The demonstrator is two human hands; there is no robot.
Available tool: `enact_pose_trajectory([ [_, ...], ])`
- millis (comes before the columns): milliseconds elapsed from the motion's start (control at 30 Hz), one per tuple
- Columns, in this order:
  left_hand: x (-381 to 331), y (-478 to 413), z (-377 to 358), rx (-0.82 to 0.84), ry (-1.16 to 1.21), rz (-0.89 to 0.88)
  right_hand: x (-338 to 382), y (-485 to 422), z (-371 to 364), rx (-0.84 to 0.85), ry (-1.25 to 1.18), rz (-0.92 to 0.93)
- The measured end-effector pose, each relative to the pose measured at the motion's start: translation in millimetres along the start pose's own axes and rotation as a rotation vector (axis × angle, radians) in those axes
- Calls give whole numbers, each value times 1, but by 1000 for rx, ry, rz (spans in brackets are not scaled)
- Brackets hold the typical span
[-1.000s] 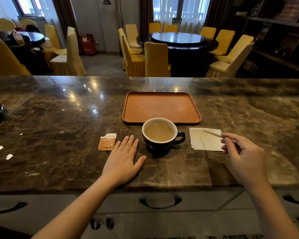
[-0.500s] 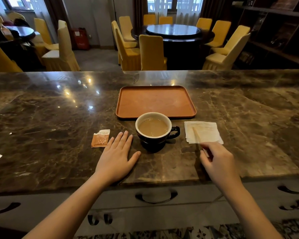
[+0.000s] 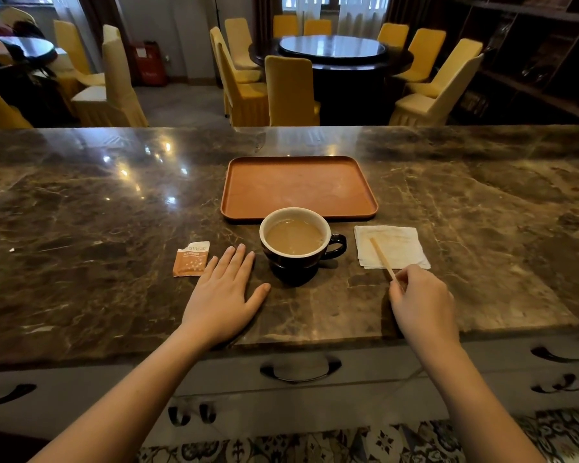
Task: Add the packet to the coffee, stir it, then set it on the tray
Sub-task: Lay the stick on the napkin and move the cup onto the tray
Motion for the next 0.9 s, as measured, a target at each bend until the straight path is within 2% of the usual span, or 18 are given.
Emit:
enact_pose_trajectory([
  [133,0,0,-1,-10,-2,-4,0,3,0,14,92,-18],
  [633,-1,-1,-1,12,11,-6,-4,7,-4,8,10,-53],
  [900,1,-9,-1,118,7,-12,1,4,-5,31,79,-34],
])
Point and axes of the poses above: each hand's wrist, its own y-axis away from the middle knuckle, its own z-axis out of the back of the hand, x = y × z, the point moved 6 cm from there along -y, towards the middle knuckle, and after that the axes turned 4 degrees about -y, right-handed, at the moved point
